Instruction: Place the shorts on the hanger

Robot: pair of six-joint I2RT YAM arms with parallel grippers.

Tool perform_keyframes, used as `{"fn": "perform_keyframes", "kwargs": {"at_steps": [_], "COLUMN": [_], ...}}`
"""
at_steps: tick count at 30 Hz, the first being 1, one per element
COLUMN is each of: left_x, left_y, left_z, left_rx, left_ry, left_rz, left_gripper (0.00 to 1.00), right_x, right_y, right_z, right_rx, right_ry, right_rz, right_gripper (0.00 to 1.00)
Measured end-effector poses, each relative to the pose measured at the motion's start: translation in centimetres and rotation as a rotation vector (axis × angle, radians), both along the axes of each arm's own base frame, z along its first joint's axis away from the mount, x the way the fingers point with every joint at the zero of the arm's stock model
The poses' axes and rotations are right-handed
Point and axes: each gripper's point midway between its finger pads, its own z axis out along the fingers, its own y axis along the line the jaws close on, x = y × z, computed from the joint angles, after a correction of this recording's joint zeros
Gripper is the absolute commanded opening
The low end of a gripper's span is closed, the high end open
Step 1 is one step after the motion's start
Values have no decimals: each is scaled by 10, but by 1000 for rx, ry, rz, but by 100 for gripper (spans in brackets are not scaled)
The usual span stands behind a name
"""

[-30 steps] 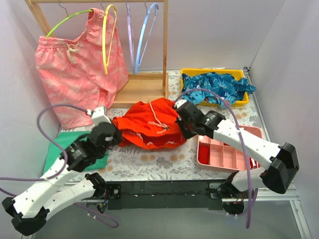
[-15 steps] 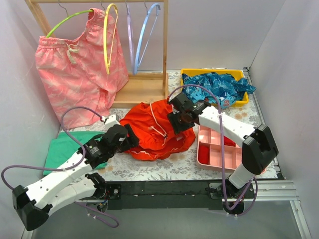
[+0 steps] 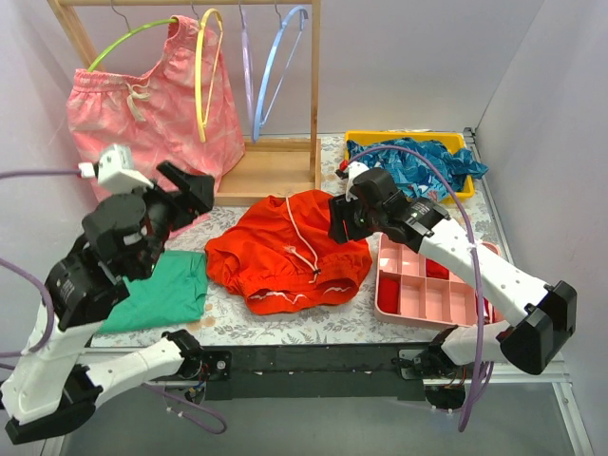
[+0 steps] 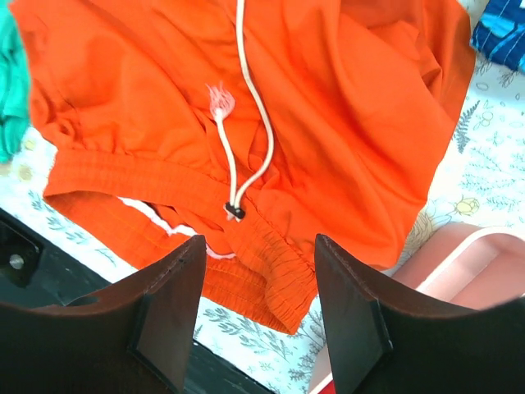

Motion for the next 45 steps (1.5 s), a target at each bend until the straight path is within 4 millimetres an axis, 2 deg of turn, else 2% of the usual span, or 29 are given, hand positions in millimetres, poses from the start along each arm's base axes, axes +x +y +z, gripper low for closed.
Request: {"fn": "perform_keyframes", "kwargs": {"at_steps": [3,6,8,10,14,18,20,22,26,31,34,38,41,42,45], "left_x": [29,61,93,128,184,219,227,232,239,247,250,246,240,237,233], "left_y": [-6,-21,-32,-31,-8,30,50,57,42,22,22,25,27,28,29], "left_z": [41,63,78,85,84,82,81,83,81,50,31,18,17,18,22], "left_rx": [74,152,188,216,266,264,260,254,256,284,307,328,335,338,346], "left_ry": [-77,-111,-127,-131,-111,-103,-101,-115,-154,-126,-97,-80,-90,-94,-110], "left_rz": [68,103,117,150,208,236,250,232,132,20,10,14,16,18,24], "left_gripper": [78,79,79,79,78,75,73,69,58,55,54,50,46,40,38], "right_x": [1,-1,-4,-7,-11,-11,-12,-13,-14,-17,-17,-20,-22,-22,-23], "right_y": [2,6,7,7,8,9,10,11,13,15,17,18,17,18,19], "right_z": [8,6,-1,-6,-4,10,16,21,23,21,22,16,13,13,14], "right_rx": [33,52,56,54,67,100,116,128,142,147,160,162,161,163,169], "right_ry": [-22,-19,-5,7,3,-40,-57,-69,-78,-69,-73,-58,-47,-46,-45], "right_rz": [-4,9,23,33,53,74,86,93,110,126,136,143,148,149,153], "right_gripper": [63,63,63,63,64,64,64,64,63,64,64,63,64,64,64]}}
